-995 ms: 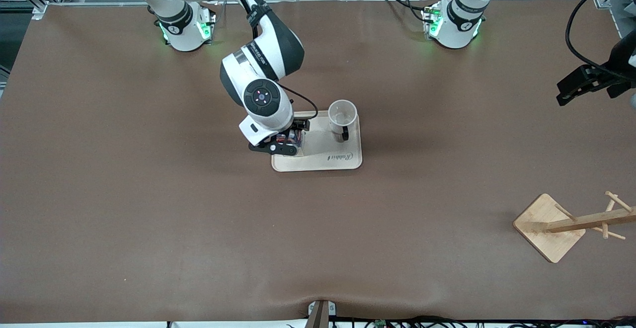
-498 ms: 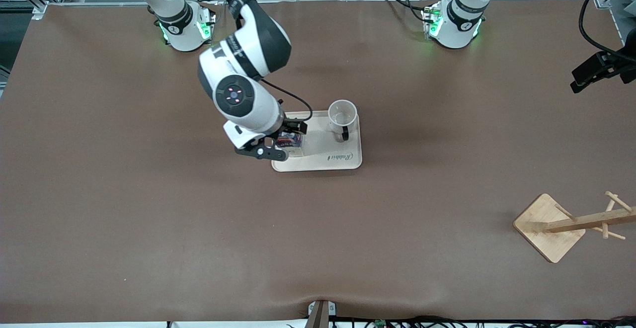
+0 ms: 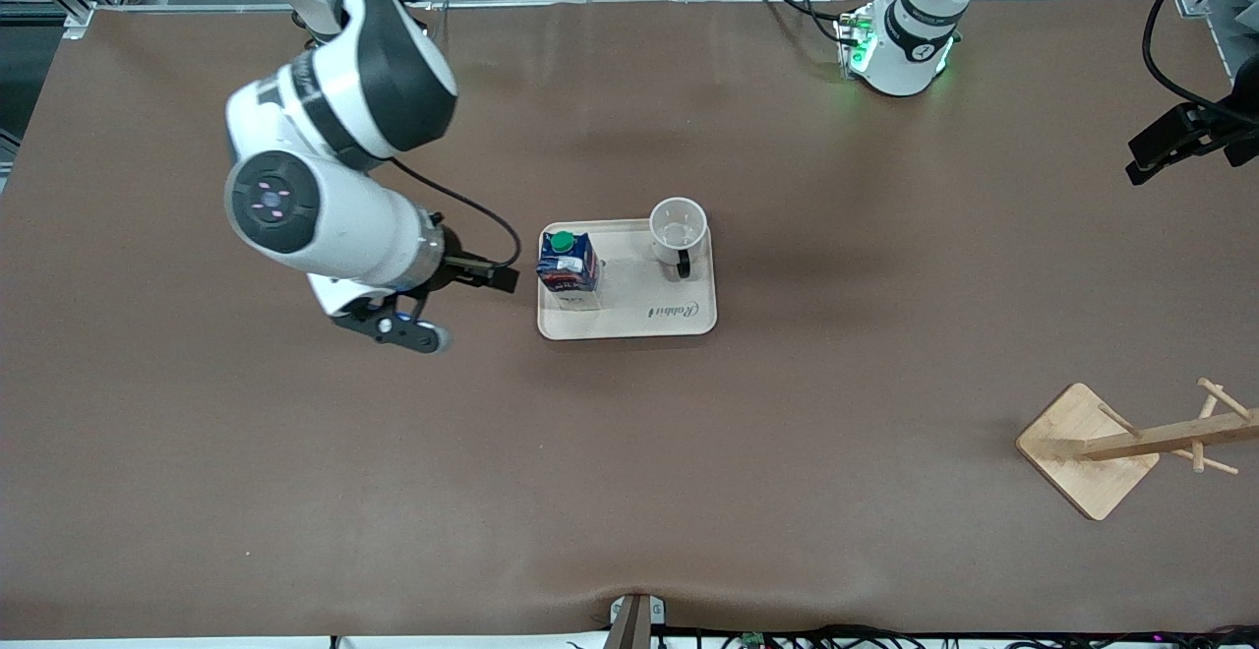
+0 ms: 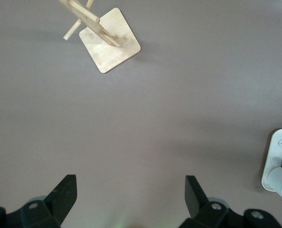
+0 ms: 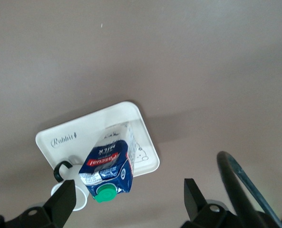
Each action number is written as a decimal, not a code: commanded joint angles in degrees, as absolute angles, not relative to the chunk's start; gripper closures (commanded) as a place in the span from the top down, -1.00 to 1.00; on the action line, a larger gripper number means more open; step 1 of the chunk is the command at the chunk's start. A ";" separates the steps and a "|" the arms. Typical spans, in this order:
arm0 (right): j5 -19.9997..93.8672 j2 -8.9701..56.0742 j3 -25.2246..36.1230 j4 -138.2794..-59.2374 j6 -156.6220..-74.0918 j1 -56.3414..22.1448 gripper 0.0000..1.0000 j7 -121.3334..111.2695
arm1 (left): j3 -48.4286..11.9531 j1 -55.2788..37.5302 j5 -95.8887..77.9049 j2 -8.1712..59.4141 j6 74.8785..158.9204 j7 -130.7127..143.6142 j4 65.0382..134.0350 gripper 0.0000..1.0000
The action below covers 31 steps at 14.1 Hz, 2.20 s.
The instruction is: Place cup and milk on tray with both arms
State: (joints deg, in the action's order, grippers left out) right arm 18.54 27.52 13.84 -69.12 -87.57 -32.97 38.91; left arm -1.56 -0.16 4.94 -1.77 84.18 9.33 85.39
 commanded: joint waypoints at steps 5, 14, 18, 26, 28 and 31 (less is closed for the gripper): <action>16.08 22.78 14.50 -66.53 -82.18 -24.28 1.00 39.38 | -1.49 0.09 3.69 -2.20 86.04 7.73 86.57 1.00; 13.63 20.04 16.52 -66.62 -78.41 -11.88 1.00 28.18 | -1.76 0.09 2.81 -2.64 85.96 7.21 86.66 1.00; 12.84 15.58 13.65 -67.58 -76.65 -3.62 1.00 18.72 | -1.76 0.09 2.81 -2.90 85.70 6.94 87.01 1.00; 1.76 -4.12 4.48 -90.77 -84.45 -0.44 1.00 13.90 | -1.76 0.09 2.81 -2.99 85.61 6.94 87.10 1.00; 1.76 -4.48 4.75 -90.97 -84.64 -0.35 1.00 9.26 | -1.85 0.18 2.81 -3.42 85.52 6.94 87.10 1.00; 2.11 -1.77 5.01 -84.92 -83.85 0.09 1.00 6.33 | -1.76 0.26 2.81 -3.43 85.52 6.86 87.10 1.00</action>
